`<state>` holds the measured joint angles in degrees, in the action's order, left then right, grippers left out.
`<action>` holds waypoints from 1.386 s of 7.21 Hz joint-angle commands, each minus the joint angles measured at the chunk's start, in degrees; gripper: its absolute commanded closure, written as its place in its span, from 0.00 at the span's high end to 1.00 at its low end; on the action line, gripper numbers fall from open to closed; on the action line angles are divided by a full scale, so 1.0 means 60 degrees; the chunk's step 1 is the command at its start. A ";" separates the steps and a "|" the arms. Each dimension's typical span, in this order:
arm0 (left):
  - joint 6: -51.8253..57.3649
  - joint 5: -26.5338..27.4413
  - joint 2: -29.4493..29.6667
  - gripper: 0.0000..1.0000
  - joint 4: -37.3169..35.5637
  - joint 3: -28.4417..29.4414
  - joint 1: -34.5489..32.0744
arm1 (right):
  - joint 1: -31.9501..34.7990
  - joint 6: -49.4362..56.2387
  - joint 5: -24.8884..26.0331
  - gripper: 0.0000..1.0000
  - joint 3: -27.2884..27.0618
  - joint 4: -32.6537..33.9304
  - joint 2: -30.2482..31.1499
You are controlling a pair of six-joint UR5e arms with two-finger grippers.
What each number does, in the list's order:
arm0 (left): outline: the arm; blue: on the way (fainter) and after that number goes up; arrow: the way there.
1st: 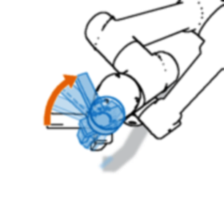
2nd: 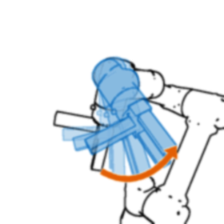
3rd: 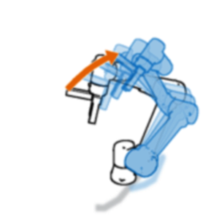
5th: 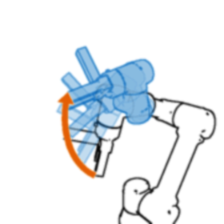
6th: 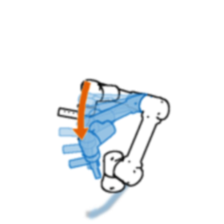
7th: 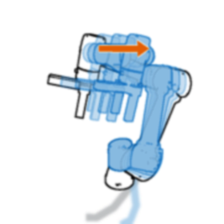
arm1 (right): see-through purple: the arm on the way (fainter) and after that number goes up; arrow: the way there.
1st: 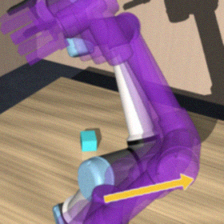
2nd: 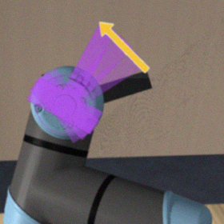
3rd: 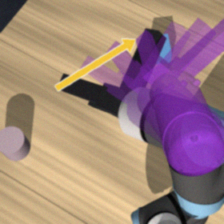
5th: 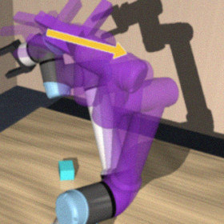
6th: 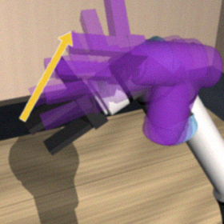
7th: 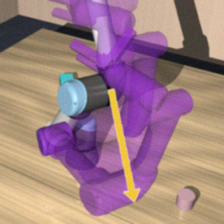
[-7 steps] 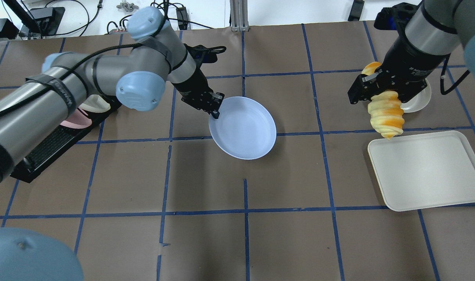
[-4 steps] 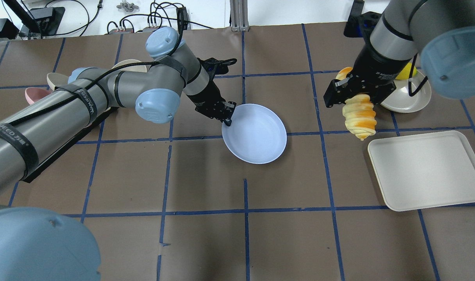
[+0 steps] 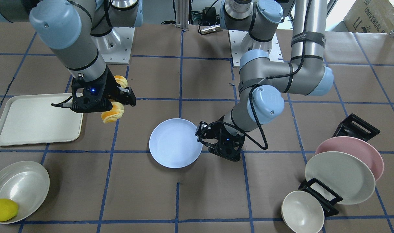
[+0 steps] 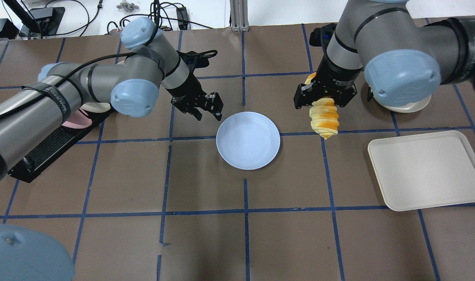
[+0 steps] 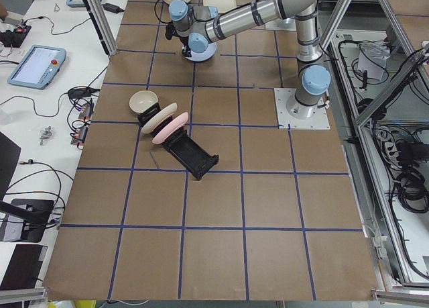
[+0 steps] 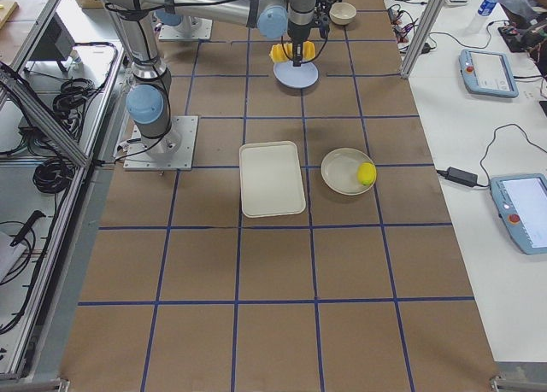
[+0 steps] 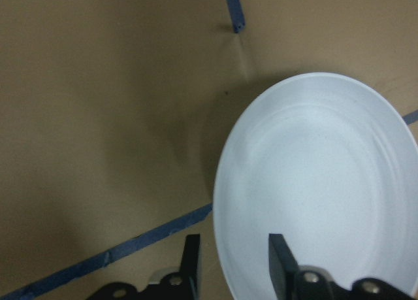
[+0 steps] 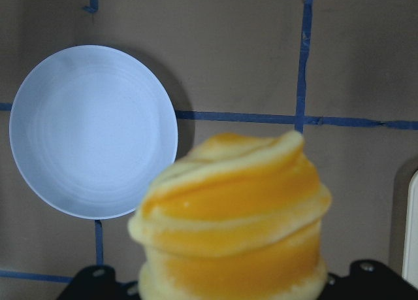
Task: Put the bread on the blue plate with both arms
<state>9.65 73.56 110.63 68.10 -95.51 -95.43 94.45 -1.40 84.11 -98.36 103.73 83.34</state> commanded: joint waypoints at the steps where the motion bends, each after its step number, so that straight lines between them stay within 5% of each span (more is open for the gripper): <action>1: 0.0002 0.2349 -0.1659 1.00 0.1478 0.0289 0.0069 | 0.0907 -0.1107 0.0014 0.03 -0.0784 0.1991 -0.0732; 3: 0.0002 0.3120 -0.2642 1.00 0.2255 0.0333 0.0098 | 0.1671 -0.1901 0.0073 0.03 -0.1140 0.4206 -0.2033; 6: 0.0002 0.3123 -0.2839 1.00 0.3135 0.1018 0.0769 | 0.2055 -0.2038 0.0600 0.04 -0.1053 0.4596 -0.2595; 7: -0.0012 0.2280 -0.2968 1.00 0.3195 0.0775 0.0947 | 0.2070 -0.2038 0.0571 0.05 -0.1038 0.4597 -0.2611; 10: -0.0391 0.2794 -0.3131 1.00 0.3955 0.1137 0.0904 | 0.2346 -0.2636 0.0556 0.04 -0.1023 0.5047 -0.2931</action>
<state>8.64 88.23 91.97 89.70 -89.93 -90.05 107.32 -15.96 87.47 -104.51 132.08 66.93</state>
